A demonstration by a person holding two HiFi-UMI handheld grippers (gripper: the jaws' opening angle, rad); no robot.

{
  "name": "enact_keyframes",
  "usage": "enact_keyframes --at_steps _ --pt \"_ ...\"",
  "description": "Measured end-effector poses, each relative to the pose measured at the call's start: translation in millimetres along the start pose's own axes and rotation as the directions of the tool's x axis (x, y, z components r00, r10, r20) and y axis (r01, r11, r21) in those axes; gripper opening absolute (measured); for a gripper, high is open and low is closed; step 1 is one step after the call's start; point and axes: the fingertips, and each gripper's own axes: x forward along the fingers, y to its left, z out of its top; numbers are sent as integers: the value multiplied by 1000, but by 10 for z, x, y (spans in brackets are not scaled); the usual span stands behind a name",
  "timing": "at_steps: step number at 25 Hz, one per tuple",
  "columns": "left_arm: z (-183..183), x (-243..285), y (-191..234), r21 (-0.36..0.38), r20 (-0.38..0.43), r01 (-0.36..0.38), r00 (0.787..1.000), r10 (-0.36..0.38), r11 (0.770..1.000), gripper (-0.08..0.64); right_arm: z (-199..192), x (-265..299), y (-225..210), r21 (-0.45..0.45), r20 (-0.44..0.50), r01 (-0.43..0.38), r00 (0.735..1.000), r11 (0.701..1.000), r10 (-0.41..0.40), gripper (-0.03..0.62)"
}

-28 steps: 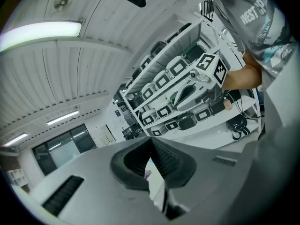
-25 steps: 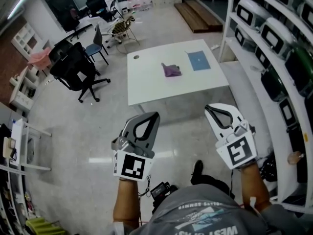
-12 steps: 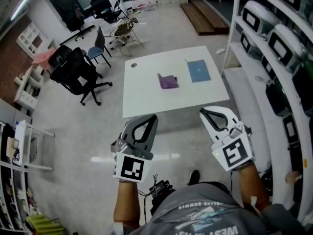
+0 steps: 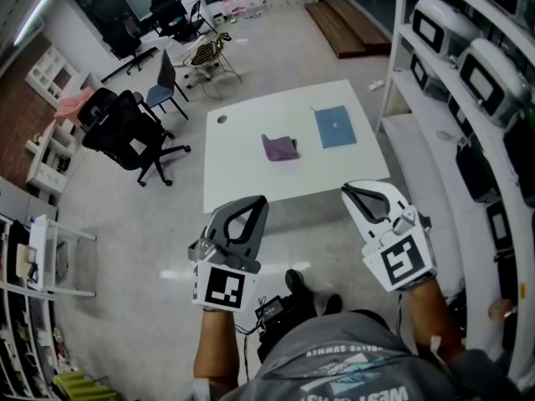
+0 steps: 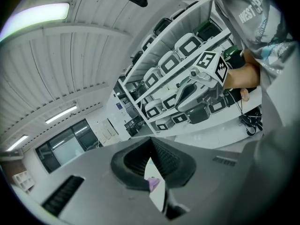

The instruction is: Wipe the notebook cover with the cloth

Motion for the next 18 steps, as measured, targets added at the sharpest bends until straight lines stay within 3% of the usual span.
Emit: enact_keyframes --at_steps 8,13,18 --pt "-172 475 250 -1 32 40 999 -40 999 3 -193 291 -329 -1 -49 40 998 999 -40 32" --pt "-417 863 441 -47 102 74 992 -69 996 3 -307 651 -535 1 -91 55 994 998 -55 32" --pt "-722 1125 812 -22 92 107 990 -105 994 3 -328 1111 -749 15 -123 74 990 997 -71 32"
